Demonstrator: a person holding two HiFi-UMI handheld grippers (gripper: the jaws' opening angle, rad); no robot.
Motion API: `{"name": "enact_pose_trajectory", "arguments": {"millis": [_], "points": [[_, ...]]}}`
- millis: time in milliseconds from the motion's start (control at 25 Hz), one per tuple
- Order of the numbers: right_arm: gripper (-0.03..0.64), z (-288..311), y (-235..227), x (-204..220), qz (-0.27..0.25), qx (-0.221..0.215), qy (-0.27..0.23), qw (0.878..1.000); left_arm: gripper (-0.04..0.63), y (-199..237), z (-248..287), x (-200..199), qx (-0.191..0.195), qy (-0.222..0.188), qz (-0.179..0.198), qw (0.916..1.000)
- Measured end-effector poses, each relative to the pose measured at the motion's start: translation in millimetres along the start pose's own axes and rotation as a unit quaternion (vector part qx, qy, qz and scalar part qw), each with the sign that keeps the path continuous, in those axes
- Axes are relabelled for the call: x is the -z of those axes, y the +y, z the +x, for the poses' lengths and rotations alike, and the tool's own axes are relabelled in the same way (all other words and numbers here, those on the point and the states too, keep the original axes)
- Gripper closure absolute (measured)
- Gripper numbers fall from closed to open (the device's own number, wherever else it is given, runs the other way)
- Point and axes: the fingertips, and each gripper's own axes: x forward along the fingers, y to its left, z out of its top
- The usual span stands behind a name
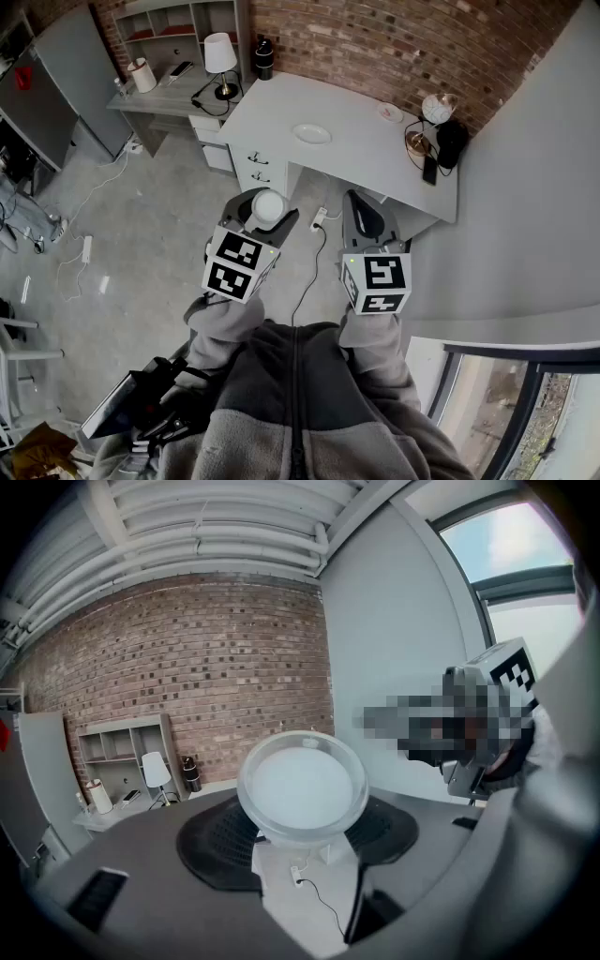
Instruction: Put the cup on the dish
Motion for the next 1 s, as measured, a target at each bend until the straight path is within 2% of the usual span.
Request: {"name": "enact_pose_trajectory", "arguments": {"millis": [560,1000], "points": [[0.615,-1.3,13.7,12.7,0.006,0.009,0.006,1.0,0.336,9.7,-10.9,17.4,-0.002,0.007,0.001,1.0],[0.615,9.3,20.1,32.2,0.009,0.024,0.032,0.999,0.336,19.6,-8.4,46.4,0.025,0.053,0.011,0.9982]]}}
